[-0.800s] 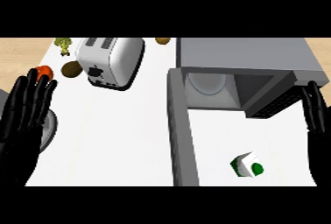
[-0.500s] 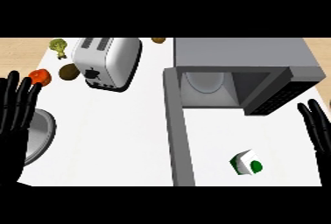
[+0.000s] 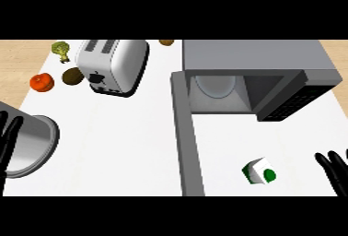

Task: Pick up the milk, place it into the microwave and close the microwave

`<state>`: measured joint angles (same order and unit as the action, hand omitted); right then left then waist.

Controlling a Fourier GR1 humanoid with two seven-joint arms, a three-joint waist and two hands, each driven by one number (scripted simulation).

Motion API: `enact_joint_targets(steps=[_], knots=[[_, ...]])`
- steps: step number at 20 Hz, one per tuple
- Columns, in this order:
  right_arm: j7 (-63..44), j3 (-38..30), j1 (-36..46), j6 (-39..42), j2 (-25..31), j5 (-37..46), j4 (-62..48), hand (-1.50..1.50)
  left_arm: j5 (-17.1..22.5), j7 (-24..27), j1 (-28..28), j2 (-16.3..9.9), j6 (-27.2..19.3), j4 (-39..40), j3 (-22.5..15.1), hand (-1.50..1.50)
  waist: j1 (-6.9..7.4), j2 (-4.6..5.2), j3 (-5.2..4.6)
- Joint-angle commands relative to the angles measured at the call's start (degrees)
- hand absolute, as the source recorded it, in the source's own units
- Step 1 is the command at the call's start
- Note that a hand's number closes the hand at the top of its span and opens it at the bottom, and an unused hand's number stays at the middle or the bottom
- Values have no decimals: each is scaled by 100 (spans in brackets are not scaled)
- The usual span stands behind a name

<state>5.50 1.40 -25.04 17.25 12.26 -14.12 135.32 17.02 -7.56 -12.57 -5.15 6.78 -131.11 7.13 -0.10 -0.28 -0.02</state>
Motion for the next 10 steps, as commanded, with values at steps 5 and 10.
enact_joint_targets(steps=[5, 10], knots=[[136, -399, -362, 252, -75, 199, -184, -150, 857, -307, -1049, 42, 405, -1107, 444, -150, 34, 8, 3], [682, -381, -31, 181, -304, 806, -1103, -150, 1556, -137, -1316, -145, 878, -959, 1116, -150, 83, 6, 3]])
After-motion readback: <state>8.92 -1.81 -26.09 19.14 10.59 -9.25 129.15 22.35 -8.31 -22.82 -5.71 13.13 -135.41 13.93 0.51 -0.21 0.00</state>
